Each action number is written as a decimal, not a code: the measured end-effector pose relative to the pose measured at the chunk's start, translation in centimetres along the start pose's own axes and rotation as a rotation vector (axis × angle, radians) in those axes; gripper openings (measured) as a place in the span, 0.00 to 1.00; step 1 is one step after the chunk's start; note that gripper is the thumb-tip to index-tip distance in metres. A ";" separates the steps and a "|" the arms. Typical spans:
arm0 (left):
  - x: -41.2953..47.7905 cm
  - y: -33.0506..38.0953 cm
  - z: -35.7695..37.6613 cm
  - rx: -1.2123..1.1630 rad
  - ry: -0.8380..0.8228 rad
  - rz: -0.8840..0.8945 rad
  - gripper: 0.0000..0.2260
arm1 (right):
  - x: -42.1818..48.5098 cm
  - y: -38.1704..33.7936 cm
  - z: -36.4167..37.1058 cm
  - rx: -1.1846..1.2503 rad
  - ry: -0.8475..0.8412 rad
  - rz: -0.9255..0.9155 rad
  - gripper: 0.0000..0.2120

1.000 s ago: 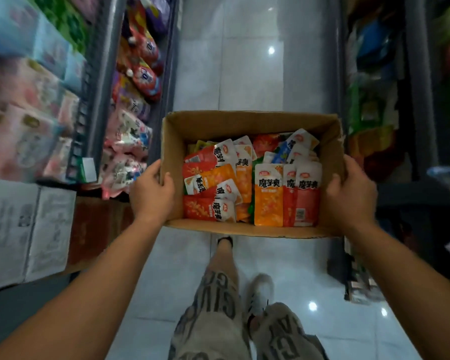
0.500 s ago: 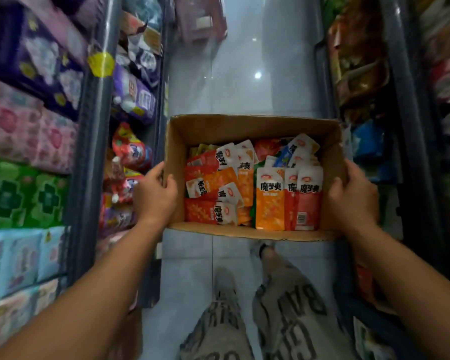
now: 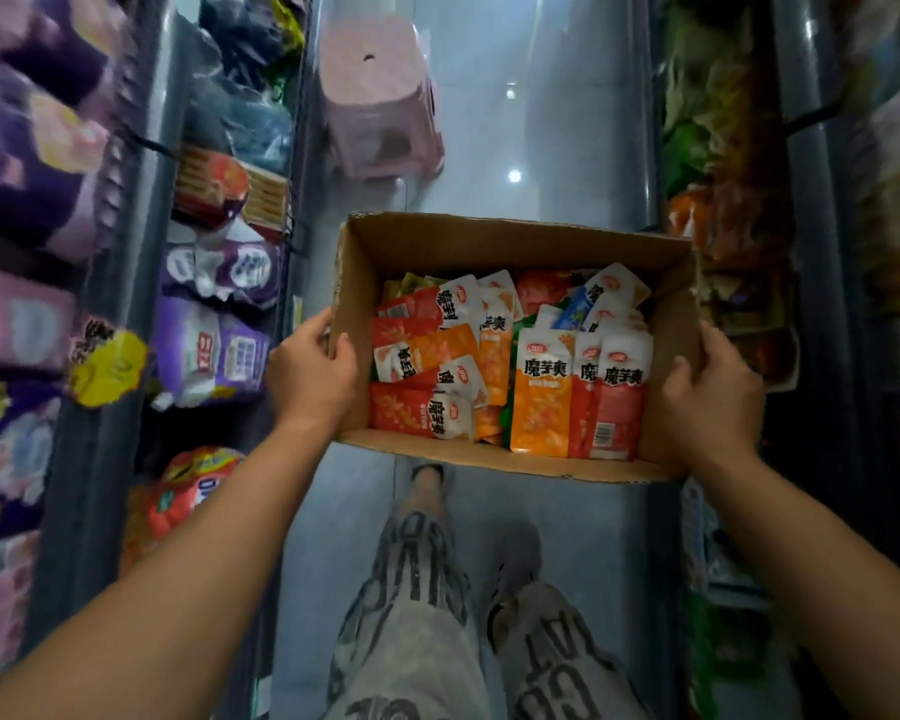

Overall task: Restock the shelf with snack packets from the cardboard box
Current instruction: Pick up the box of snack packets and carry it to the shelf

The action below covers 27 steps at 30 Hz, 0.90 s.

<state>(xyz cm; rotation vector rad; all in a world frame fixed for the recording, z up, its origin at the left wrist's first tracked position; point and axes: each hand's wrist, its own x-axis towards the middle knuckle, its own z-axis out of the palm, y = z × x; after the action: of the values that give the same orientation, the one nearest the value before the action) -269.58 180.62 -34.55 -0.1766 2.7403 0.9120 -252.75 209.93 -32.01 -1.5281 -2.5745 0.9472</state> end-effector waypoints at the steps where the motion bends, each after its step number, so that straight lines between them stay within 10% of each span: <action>1: 2.5 1.3 0.3 -0.003 -0.005 -0.001 0.19 | 2.2 -1.5 0.2 0.000 0.001 0.002 0.22; 27: 59.5 46.4 16.4 0.222 -0.299 0.491 0.16 | 51.9 -25.3 3.9 0.202 0.219 0.471 0.24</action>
<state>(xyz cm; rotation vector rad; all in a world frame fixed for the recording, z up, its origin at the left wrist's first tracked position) -332.53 225.31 -36.75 0.6445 2.6065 0.6598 -301.38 240.74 -37.84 -2.0821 -1.9436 0.9617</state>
